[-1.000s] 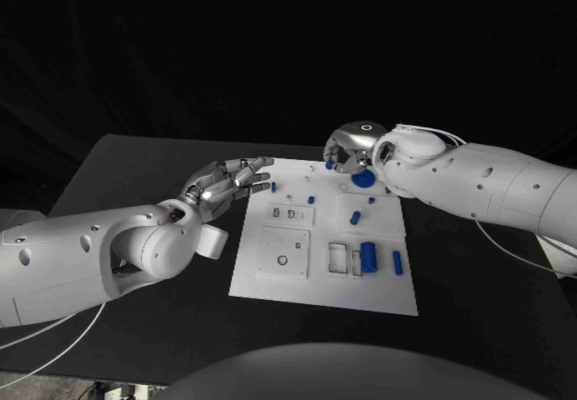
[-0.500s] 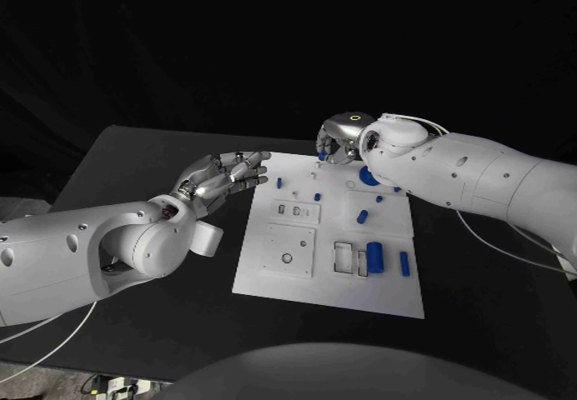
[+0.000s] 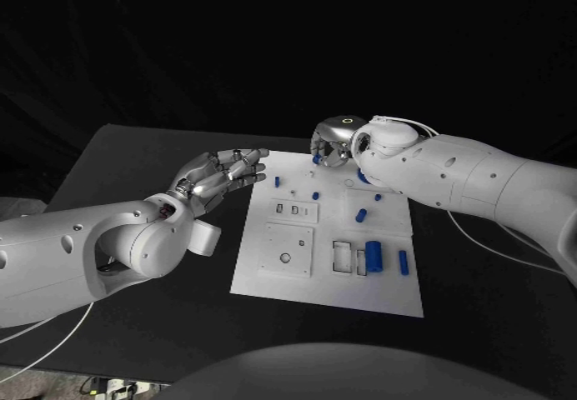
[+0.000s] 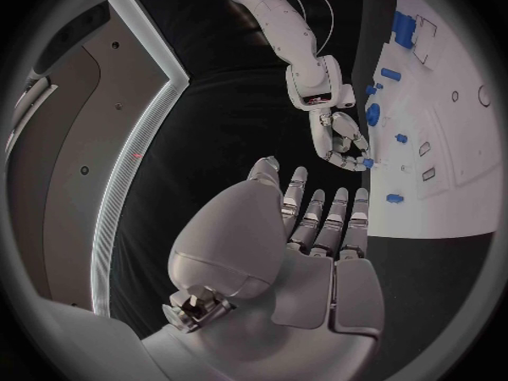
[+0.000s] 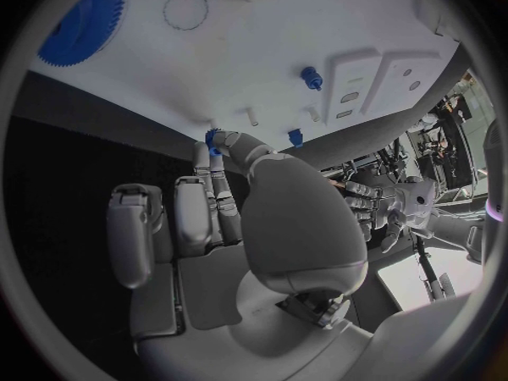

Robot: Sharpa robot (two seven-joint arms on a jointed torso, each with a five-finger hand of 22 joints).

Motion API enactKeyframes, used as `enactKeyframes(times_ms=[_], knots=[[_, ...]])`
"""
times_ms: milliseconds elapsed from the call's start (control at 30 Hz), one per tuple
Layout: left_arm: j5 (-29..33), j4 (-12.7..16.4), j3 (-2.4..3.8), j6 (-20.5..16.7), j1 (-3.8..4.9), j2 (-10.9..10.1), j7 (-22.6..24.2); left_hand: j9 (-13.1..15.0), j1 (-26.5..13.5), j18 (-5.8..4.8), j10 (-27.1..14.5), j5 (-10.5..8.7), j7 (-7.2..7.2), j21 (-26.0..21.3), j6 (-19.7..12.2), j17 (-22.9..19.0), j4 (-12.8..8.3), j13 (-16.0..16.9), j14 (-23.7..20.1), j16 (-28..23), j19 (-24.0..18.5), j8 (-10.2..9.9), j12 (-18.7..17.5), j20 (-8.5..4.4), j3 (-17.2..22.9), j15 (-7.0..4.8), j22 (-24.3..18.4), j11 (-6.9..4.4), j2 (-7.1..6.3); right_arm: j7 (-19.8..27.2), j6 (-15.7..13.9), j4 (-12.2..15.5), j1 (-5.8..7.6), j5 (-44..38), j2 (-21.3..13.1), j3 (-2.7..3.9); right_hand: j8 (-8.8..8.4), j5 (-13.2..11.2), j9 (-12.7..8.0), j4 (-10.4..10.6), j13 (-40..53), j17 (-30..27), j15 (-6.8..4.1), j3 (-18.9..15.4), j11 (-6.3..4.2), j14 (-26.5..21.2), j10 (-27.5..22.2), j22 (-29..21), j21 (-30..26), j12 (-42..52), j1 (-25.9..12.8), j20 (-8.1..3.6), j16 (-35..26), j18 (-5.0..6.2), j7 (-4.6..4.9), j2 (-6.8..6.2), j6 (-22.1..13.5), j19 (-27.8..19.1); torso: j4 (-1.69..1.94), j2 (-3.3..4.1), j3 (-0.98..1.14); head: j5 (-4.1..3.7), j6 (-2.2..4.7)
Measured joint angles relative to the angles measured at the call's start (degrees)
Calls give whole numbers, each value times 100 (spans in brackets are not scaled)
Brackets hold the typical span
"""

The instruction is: Assemble the parts on the task board

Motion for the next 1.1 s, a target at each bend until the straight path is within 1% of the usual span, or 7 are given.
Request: enactKeyframes(times_ms=[400, 600, 733, 833, 900, 967, 1100], knots=[[-12, -34, 0, 2, 3, 20, -21, -1, 0, 0, 61, 23, 0, 0, 0, 0, 0, -1, 0, 27, 0, 22, 23, 0, 0, 0, 0, 21, 0, -42, 73, 7, -12, 33, 28, 4, -129, 0, 2, -40, -49, -81, 42, 40, 51, -42, -51, -1, -35, -119, 0, 43, -67, 0, 27, 1, -149, -43, 11, -26, 1, -34, 0], [-14, -64, -1, 5, 3, 45, -43, -1, 23, 0, 61, 23, 20, 0, 20, -1, 0, 4, 0, 31, 0, 22, 44, 0, 0, 0, -1, 21, 23, -56, 141, 40, -26, 63, 41, 4, -506, -200, -182, -31, -137, -319, 69, 96, 89, -233, -569, -1, -215, -455, -41, 75, -189, 0, -4, -40, -699, -246, 25, -38, -4, -52, 0], [-15, -85, -1, 6, 3, 63, -66, -1, 23, 0, 61, 23, 20, 0, 20, -1, -13, 4, -1, 31, 0, 22, 44, 0, 13, 0, -1, 21, 23, -94, 209, 51, -38, 78, 33, 3, -578, -481, -366, -42, -178, -596, 155, 86, 182, -444, -1102, -1, -417, -728, -38, 131, -327, 1, -181, -100, -1157, -485, 33, -44, -7, -63, 0], [-15, -99, -1, 6, 3, 70, -80, -1, 23, 0, 61, 23, 20, 0, 20, -1, -13, 4, -1, 31, 0, 22, 44, 0, 13, 0, -1, 21, 23, -129, 260, 56, -45, 83, 18, 3, -578, -712, -456, -82, -140, -764, 216, -5, 240, -586, -1328, -2, -556, -785, -38, 205, -399, 1, -283, -100, -1277, -614, 36, -49, -8, -65, 0], [-16, -107, -1, 6, 3, 76, -90, -1, 23, 0, 61, 23, 20, 0, 20, -1, -13, 4, -1, 31, 0, 22, 44, 0, 13, 0, -1, 21, 23, -155, 294, 67, -49, 86, -2, 2, -578, -838, -507, -87, -94, -842, 231, -91, 260, -667, -1441, -2, -626, -803, -38, 216, -433, 1, -328, -100, -1375, -695, 40, -53, -8, -69, 0], [-16, -119, -1, 7, 3, 85, -98, -1, 23, 0, 61, 23, 20, 0, 20, -1, -13, 4, -1, 31, 0, 22, 44, 0, 13, 0, -1, 21, 23, -173, 311, 97, -53, 89, -33, 2, -578, -930, -556, -100, -51, -922, 246, -160, 272, -739, -1574, -2, -702, -819, -38, 246, -455, 92, -369, -100, -1478, -763, 43, -57, -8, -75, 0], [-17, -144, -1, 9, 3, 109, -110, -1, 23, 0, 61, 23, 20, 0, 20, -1, -13, 4, -1, 31, 0, 22, 44, 0, 13, 0, -1, 21, 23, -176, 274, 191, -58, 96, -126, 2, -578, -950, -631, -136, 30, -1064, 256, -255, 272, -869, -1755, -2, -824, -819, -11, 257, -513, 92, -425, -73, -1622, -871, 48, -65, -8, -85, 0]])
